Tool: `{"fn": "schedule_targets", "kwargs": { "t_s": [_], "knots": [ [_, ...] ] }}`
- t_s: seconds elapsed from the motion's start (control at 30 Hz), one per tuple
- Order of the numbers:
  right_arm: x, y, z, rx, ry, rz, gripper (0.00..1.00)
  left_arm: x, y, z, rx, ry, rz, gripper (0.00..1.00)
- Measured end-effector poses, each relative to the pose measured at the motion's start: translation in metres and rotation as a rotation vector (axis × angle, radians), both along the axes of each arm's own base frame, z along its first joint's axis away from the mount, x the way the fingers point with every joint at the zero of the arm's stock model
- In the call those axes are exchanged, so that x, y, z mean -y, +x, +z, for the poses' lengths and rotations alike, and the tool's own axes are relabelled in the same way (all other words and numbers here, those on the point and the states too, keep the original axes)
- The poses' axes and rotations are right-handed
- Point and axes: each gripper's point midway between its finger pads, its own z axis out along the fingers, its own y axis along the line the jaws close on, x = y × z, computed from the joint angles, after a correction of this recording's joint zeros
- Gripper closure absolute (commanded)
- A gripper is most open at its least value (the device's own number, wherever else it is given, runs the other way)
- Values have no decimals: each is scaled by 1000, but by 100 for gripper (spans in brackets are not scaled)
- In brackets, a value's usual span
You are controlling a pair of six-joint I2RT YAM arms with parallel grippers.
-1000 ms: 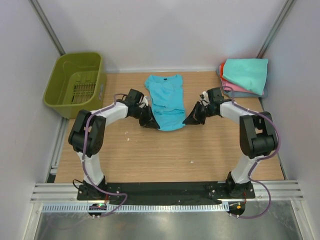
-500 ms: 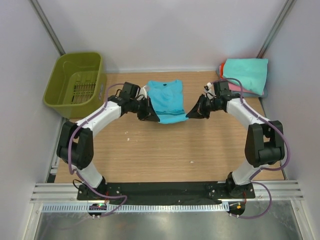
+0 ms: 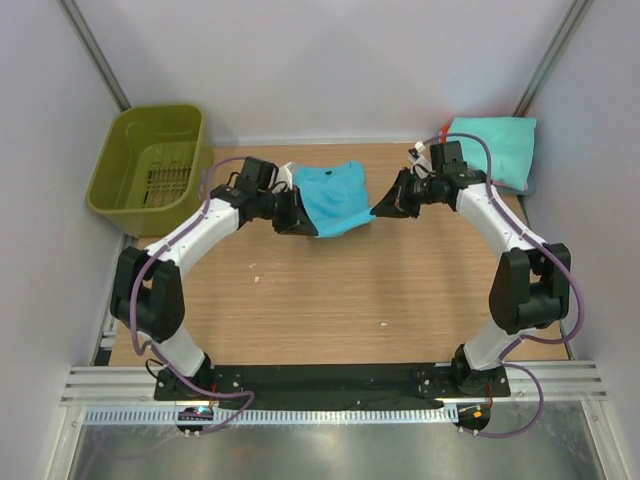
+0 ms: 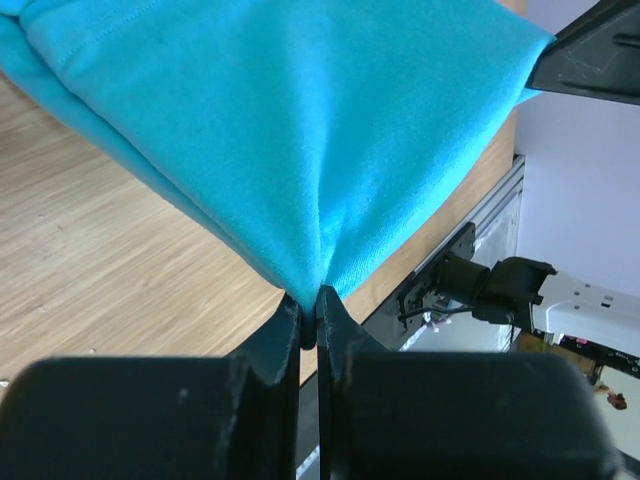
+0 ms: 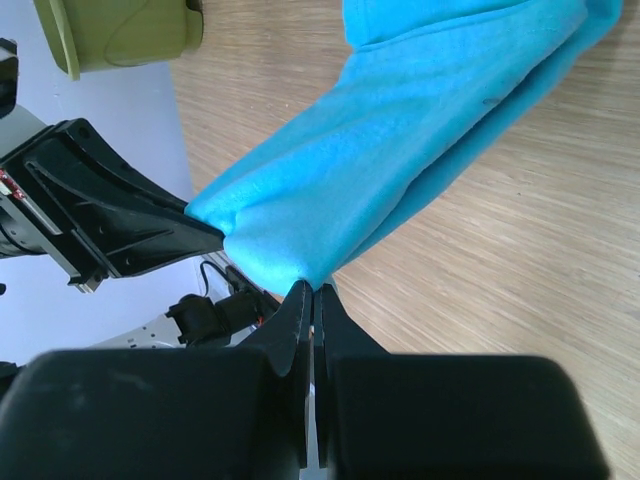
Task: Fold and stack the t-shirts
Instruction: Fold the tshirt
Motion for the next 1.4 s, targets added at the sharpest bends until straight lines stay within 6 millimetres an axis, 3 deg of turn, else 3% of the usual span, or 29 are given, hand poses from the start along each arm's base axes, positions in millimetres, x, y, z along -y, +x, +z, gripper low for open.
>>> {"fn": "schedule_targets", "kwargs": {
  "t_s": [0.17, 0.33, 0.4, 0.53, 0.57, 0.6, 0.63, 0.67, 0.73, 0.77, 0.93, 1.1, 1.23, 1.33, 1.4],
  "knots": [
    [-3, 6, -18, -34, -5, 5, 99, -8, 8, -3, -4, 5, 28, 100],
    [-7, 27, -57, -119, -15, 6, 99, -15, 30, -22, -49, 24, 64, 100],
    [-10, 49, -59, -111, -16, 6, 99, -14, 51, -23, -45, 25, 78, 100],
    [-20, 128, -44, 30, 2, -5, 98, -14, 119, -8, 46, 5, 118, 100],
    [-22, 149, -36, 74, 6, -8, 90, -15, 139, -5, 83, 7, 127, 74],
    [-25, 173, -28, 141, 14, -11, 74, -17, 160, 0, 136, 15, 140, 53],
    [-27, 195, -22, 203, 15, -18, 53, -19, 181, 4, 188, 26, 156, 38],
    [-27, 209, -20, 243, 12, -29, 46, -21, 199, 6, 233, 46, 171, 21],
    [-27, 224, -21, 291, 1, -38, 36, -30, 224, 5, 298, 90, 208, 17],
    [-27, 226, -23, 291, -1, -41, 35, -33, 232, 2, 315, 112, 221, 17],
    [-19, 222, -50, 237, -9, -51, 35, -45, 234, -21, 303, 196, 240, 17],
    [-4, 221, -75, 181, -9, -57, 35, -49, 216, -54, 223, 235, 218, 18],
    [16, 235, -102, 168, -14, -73, 34, -50, 200, -78, 159, 256, 190, 18],
    [28, 238, -134, 125, -20, -89, 34, -51, 193, -85, 134, 263, 178, 21],
    [29, 238, -141, 108, 17, -79, 34, -49, 191, -86, 132, 256, 168, 22]
  ]
}}
